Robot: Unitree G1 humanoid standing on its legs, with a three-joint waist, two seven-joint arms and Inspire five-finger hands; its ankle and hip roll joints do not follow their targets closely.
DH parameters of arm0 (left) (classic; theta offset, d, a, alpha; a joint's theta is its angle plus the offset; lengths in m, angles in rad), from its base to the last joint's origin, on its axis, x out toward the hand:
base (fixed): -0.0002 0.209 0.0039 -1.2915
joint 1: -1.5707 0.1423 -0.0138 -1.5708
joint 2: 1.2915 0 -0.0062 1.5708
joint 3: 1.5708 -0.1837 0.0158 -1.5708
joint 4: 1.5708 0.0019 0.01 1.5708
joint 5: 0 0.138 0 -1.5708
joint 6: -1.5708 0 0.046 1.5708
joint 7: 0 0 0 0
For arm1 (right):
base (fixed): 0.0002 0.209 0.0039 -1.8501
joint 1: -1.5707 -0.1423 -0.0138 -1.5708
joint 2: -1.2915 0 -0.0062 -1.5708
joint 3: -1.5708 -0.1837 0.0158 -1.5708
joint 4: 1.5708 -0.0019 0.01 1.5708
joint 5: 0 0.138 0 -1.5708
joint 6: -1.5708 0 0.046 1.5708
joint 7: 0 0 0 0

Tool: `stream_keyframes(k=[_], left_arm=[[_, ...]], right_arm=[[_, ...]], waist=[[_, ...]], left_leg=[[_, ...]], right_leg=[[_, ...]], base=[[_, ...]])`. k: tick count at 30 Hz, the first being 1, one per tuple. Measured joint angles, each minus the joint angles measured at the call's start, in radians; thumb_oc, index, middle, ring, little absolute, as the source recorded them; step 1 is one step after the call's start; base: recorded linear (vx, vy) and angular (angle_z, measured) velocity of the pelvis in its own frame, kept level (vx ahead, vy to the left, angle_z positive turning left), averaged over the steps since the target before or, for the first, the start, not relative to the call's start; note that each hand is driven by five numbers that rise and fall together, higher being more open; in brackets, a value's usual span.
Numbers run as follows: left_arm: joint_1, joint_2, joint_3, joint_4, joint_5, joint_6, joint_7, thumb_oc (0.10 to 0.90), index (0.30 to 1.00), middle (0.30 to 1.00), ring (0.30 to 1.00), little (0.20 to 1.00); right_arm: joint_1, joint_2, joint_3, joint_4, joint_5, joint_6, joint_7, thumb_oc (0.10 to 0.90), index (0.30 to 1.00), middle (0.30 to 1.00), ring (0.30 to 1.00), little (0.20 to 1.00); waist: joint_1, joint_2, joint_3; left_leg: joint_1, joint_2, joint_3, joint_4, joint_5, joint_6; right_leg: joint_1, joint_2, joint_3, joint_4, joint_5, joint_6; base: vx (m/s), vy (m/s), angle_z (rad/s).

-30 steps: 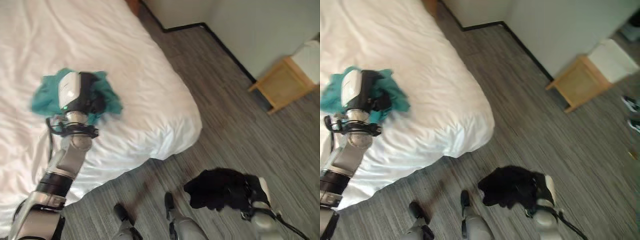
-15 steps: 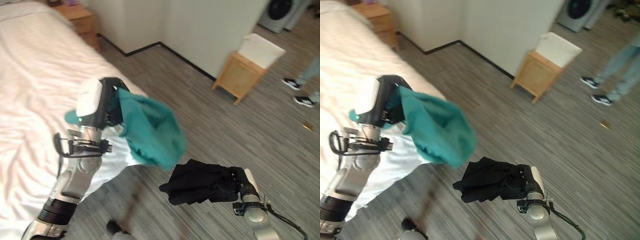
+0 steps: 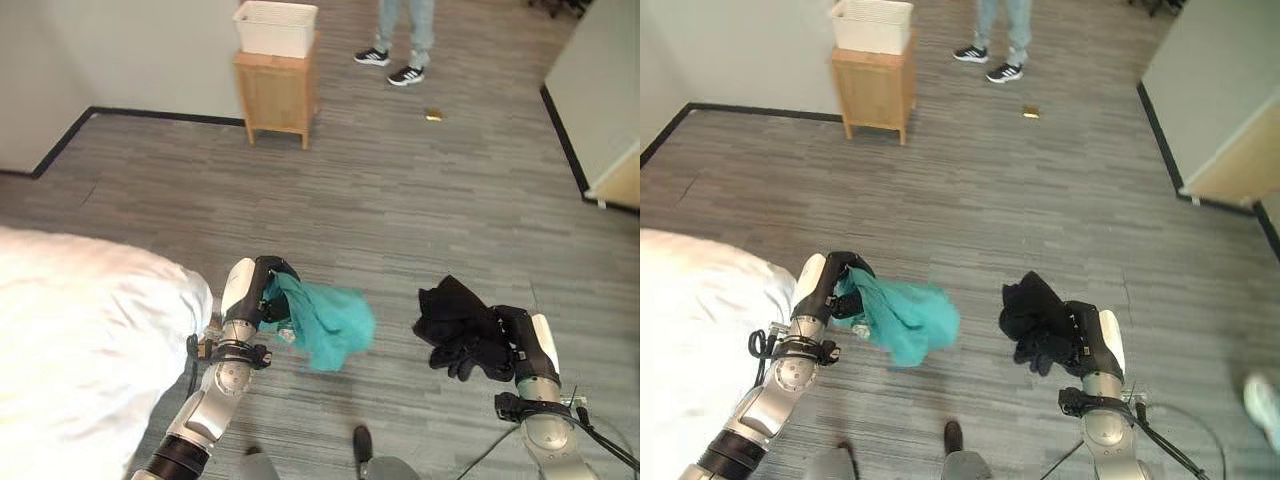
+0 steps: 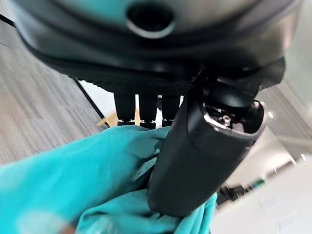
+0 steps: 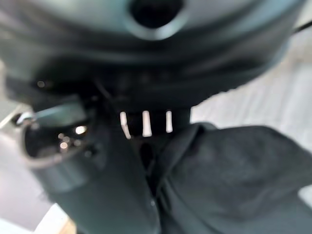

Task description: Pick up bed clothes into laundry basket.

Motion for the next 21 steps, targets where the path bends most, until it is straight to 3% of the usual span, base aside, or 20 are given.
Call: stream_keyframes(k=[1,2,3,4,5,7,8,9,11,13,14,15,16,17,18,20,21], left_arm=[[0.009,0.001,0.001,0.011,0.001,0.0,0.014,0.4,0.3,0.3,0.3,0.3],[0.03,0.013,0.005,0.009,0.001,0.003,0.022,0.4,0.3,0.3,0.3,0.3],[0.041,0.026,0.004,0.004,0.001,0.005,0.023,0.4,0.3,0.3,0.3,0.3],[0.036,0.037,0.018,0.01,0.001,0.009,0.023,0.4,0.3,0.3,0.3,0.3],[0.039,0.028,0.031,0.016,-0.001,0.013,0.024,0.4,0.3,0.3,0.3,0.3],[0.045,0.012,0.039,0.027,-0.02,0.017,0.02,0.4,0.3,0.3,0.3,0.3],[0.065,0.002,0.045,0.024,-0.066,0.016,0.012,0.4,0.3,0.3,0.3,0.3],[0.097,-0.019,0.046,0.026,-0.116,0.017,0.005,0.4,0.3,0.3,0.3,0.3],[0.169,-0.04,0.054,0.02,-0.222,0.011,-0.031,0.4,0.3,0.3,0.3,0.3],[0.195,-0.049,0.057,0.027,-0.297,0.012,-0.052,0.4,0.3,0.3,0.3,0.3],[0.199,-0.051,0.055,0.033,-0.326,0.02,-0.063,0.4,0.3,0.3,0.3,0.3],[0.197,-0.046,0.047,0.032,-0.336,0.02,-0.069,0.4,0.3,0.3,0.3,0.3],[0.192,-0.043,0.046,0.033,-0.335,0.02,-0.073,0.4,0.3,0.3,0.3,0.3],[0.188,-0.038,0.042,0.034,-0.335,0.02,-0.075,0.4,0.3,0.3,0.3,0.3],[0.18,-0.027,0.035,0.027,-0.335,0.021,-0.078,0.4,0.3,0.3,0.3,0.3],[0.155,-0.023,0.039,0.023,-0.335,0.015,-0.073,0.4,0.3,0.3,0.3,0.3],[0.119,-0.025,0.04,0.03,-0.335,0.015,-0.074,0.4,0.3,0.3,0.3,0.3]], right_arm=[[0.003,-0.006,0.039,0.005,0.0,0.002,-0.008,0.4,0.3,0.3,0.3,0.3],[0.007,-0.004,0.078,0.005,-0.001,0.002,-0.007,0.4,0.3,0.3,0.3,0.3],[0.016,-0.001,0.097,-0.002,-0.002,0.0,-0.006,0.4,0.3,0.3,0.3,0.3],[-0.003,-0.001,0.115,0.006,-0.007,-0.006,-0.006,0.4,0.3,0.3,0.3,0.3],[-0.035,0.004,0.116,0.024,-0.011,-0.003,-0.007,0.4,0.3,0.3,0.3,0.3],[-0.09,-0.007,0.112,0.057,-0.027,0.004,-0.008,0.4,0.3,0.3,0.3,0.3],[-0.124,-0.012,0.113,0.084,-0.053,0.014,-0.006,0.4,0.3,0.3,0.3,0.3],[-0.131,-0.014,0.113,0.085,-0.069,0.03,-0.002,0.4,0.3,0.3,0.3,0.3],[-0.107,-0.013,0.127,0.083,-0.099,0.037,0.015,0.4,0.3,0.3,0.3,0.3],[-0.086,-0.019,0.145,0.075,-0.105,0.038,0.025,0.4,0.3,0.3,0.3,0.3],[-0.08,-0.012,0.145,0.075,-0.115,0.046,0.036,0.4,0.3,0.3,0.3,0.3],[-0.062,0.0,0.142,0.069,-0.121,0.047,0.035,0.4,0.3,0.3,0.3,0.3],[-0.058,0.002,0.144,0.066,-0.122,0.047,0.037,0.4,0.3,0.3,0.3,0.3],[-0.052,0.008,0.143,0.062,-0.123,0.047,0.037,0.4,0.3,0.3,0.3,0.3],[-0.045,0.011,0.143,0.06,-0.124,0.048,0.038,0.4,0.3,0.3,0.3,0.3],[-0.056,0.01,0.139,0.052,-0.124,0.045,0.04,0.4,0.3,0.3,0.3,0.3],[-0.076,0.004,0.131,0.032,-0.124,0.044,0.045,0.4,0.3,0.3,0.3,0.3]], waist=[[0.005,0.031,-0.003],[0.024,0.037,-0.012],[0.044,0.016,-0.025],[0.066,-0.021,-0.006],[0.086,-0.029,0.009],[0.099,-0.02,0.026],[0.107,-0.002,0.033],[0.11,0.028,0.032],[0.128,0.011,0.016],[0.116,-0.022,0.001],[0.097,-0.02,0.0],[0.083,-0.027,-0.002],[0.064,-0.021,0.007],[0.043,-0.016,0.012],[0.018,-0.011,0.012],[0.018,0.007,0.018],[-0.028,0.05,0.043]], left_leg=[[0.004,0.034,0.022,-0.014,-0.003,-0.008],[0.014,0.056,0.054,-0.022,0.007,-0.03],[0.015,0.049,0.075,-0.024,0.016,-0.039],[-0.055,0.036,0.087,0.121,-0.025,-0.057],[-0.141,0.033,0.093,0.187,-0.069,-0.073],[-0.208,0.034,0.169,0.045,-0.03,-0.035],[-0.227,0.041,0.22,-0.039,0.018,-0.008],[-0.228,0.055,0.237,-0.101,0.078,-0.017],[-0.223,0.038,0.251,-0.034,0.114,0.025],[-0.201,-0.003,0.272,-0.041,0.111,0.049],[-0.163,-0.013,0.265,-0.08,0.133,0.088],[-0.126,-0.039,0.244,-0.111,0.132,0.123],[-0.083,-0.047,0.204,-0.141,0.118,0.135],[-0.055,-0.051,0.177,-0.163,0.136,0.126],[-0.021,-0.056,0.138,-0.179,0.116,0.136],[0.006,-0.049,0.105,-0.18,0.095,0.139],[0.034,-0.021,0.014,-0.18,0.061,0.124]], right_leg=[[-0.05,0.048,-0.035,0.146,-0.074,0.023],[-0.098,0.103,-0.037,0.304,-0.161,-0.007],[-0.086,0.125,-0.028,0.317,-0.193,-0.027],[-0.012,0.103,-0.023,0.174,-0.191,-0.118],[0.011,0.095,0.006,0.094,-0.152,-0.127],[0.029,0.083,0.032,0.018,-0.121,-0.114],[0.051,0.085,0.05,-0.005,-0.116,-0.1],[0.083,0.09,0.054,-0.005,-0.142,-0.097],[0.116,0.051,0.056,0.026,-0.22,-0.082],[0.087,0.015,0.021,0.146,-0.249,-0.006],[0.035,0.012,-0.008,0.293,-0.266,0.037],[-0.016,0.016,0.005,0.448,-0.253,0.089],[-0.114,0.029,0.018,0.693,-0.203,0.106],[-0.173,0.03,0.017,0.83,-0.169,0.122],[-0.242,0.037,0.018,0.89,-0.204,0.12],[-0.35,0.025,-0.008,0.868,-0.274,0.077],[-0.404,0.043,-0.03,0.681,-0.295,0.037]], base=[[0.48,0.005,-0.88],[0.37,0.003,-0.69],[0.4,0.036,-0.61],[0.4,0.075,-0.5],[0.61,0.137,-0.45],[0.48,0.108,-0.38],[0.5,0.051,-0.45],[0.63,0.017,-0.52],[0.43,-0.04,-0.52],[0.37,-0.029,-0.11],[0.59,-0.005,0.39],[0.43,-0.003,0.67],[0.3,0.015,0.75],[0.37,-0.034,1.08],[0.62,-0.086,0.82],[0.8,-0.247,0.8],[0.61,-0.211,1.35]])
